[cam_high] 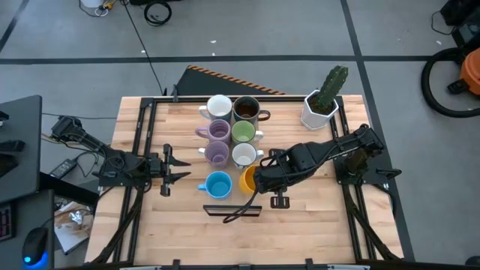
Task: Place coffee mugs
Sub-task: Put the yellow mug on the shelf
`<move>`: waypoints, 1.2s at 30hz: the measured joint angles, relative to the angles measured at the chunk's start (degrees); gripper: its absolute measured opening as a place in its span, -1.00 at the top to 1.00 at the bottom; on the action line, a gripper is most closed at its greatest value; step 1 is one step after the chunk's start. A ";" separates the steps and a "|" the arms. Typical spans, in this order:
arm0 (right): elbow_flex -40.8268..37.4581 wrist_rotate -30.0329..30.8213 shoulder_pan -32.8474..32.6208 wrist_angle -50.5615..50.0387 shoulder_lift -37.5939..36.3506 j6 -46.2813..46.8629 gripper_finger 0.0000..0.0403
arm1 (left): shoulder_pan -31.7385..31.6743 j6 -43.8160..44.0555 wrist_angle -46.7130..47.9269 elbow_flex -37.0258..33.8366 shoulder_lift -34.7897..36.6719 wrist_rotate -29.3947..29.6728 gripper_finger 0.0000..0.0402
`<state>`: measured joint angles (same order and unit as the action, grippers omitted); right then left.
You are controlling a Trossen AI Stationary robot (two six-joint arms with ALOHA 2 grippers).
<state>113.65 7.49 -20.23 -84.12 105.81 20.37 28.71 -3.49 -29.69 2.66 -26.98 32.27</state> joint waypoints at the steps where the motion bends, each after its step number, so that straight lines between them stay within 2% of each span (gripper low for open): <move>1: -0.46 -0.11 0.00 0.74 -0.03 -0.01 0.71 | 0.00 -0.01 0.00 0.00 0.00 0.00 0.29; 8: -3.94 -3.51 0.00 3.52 -0.03 0.23 0.71 | 0.00 -0.13 -0.02 0.00 0.00 0.02 0.29; 22: -4.07 -3.06 -0.04 7.03 -0.02 -0.12 0.71 | 0.00 -0.17 -0.02 0.00 0.00 0.00 0.29; 36: -7.87 -4.15 -0.04 7.53 -0.01 2.59 0.69 | 0.00 -0.19 0.00 0.00 0.01 0.00 0.29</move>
<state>105.78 3.34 -20.27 -76.60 105.80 22.96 28.71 -3.68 -29.69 2.66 -26.98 32.27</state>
